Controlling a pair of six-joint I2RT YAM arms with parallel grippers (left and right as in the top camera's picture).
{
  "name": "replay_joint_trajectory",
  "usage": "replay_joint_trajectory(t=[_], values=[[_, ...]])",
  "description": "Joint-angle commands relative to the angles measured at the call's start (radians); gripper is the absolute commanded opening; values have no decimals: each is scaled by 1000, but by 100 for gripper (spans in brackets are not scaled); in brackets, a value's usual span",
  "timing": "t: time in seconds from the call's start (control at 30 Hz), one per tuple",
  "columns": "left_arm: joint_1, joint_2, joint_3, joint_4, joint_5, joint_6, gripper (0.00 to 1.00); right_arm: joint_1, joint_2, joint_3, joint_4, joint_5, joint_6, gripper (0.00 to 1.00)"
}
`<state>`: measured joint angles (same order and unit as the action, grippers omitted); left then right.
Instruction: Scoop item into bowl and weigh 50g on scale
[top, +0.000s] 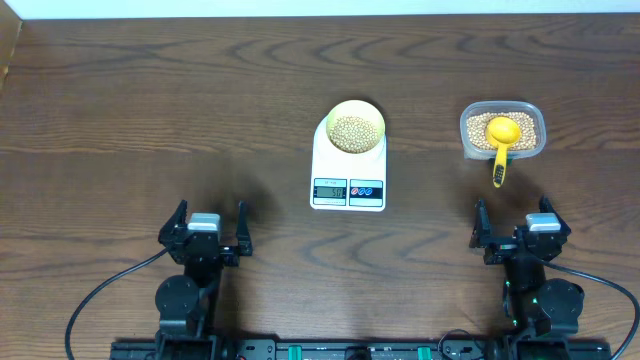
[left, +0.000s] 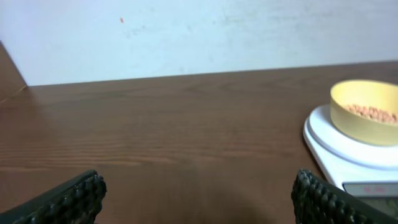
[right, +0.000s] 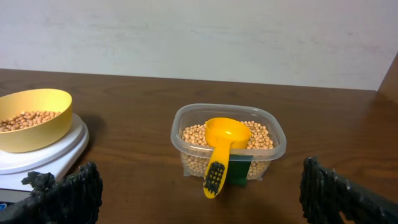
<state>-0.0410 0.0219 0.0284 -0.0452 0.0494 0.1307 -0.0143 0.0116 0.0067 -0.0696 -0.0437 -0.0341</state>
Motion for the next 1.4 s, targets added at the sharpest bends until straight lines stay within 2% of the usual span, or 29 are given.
replay_joint_trajectory(t=[0.0, 0.17, 1.37], values=[[5, -21, -24, -28, -52, -43, 98, 8, -6, -1, -5, 11, -8, 99], [5, -21, -24, -28, -51, -107, 98, 8, -6, -1, -5, 11, -8, 99], [5, -15, -24, -27, -50, -106, 98, 8, -6, -1, -5, 11, -8, 99]])
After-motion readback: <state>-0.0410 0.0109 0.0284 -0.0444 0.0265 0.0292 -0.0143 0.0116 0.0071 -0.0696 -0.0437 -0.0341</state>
